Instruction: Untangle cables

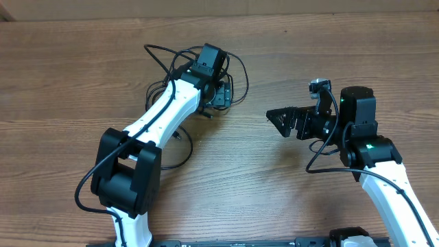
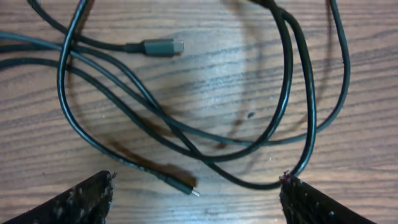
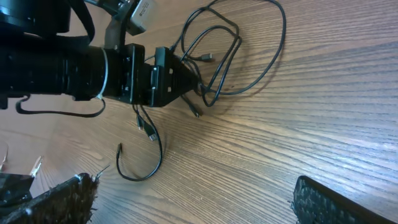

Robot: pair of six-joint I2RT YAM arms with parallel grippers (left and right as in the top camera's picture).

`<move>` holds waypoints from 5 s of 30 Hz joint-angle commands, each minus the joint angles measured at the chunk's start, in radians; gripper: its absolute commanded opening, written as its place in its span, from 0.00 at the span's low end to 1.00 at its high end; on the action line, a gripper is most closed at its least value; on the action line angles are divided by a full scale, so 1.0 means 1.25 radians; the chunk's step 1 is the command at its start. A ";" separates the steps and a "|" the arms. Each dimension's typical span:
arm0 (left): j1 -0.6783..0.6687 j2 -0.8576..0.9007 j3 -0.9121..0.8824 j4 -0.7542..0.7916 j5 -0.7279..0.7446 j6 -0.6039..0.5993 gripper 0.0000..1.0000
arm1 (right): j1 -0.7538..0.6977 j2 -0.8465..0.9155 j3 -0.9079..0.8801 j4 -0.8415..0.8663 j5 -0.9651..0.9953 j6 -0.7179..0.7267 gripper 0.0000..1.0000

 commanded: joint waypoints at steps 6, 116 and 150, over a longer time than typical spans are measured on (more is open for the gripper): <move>-0.015 -0.006 -0.018 0.062 -0.073 0.072 0.96 | 0.000 -0.011 0.008 0.001 0.002 0.002 1.00; -0.020 -0.327 0.677 -0.192 -0.158 0.137 0.04 | 0.000 -0.011 0.008 0.001 0.002 0.002 1.00; -0.020 -0.416 0.677 0.005 -0.136 -0.215 0.04 | 0.000 -0.011 0.008 0.001 0.002 0.002 1.00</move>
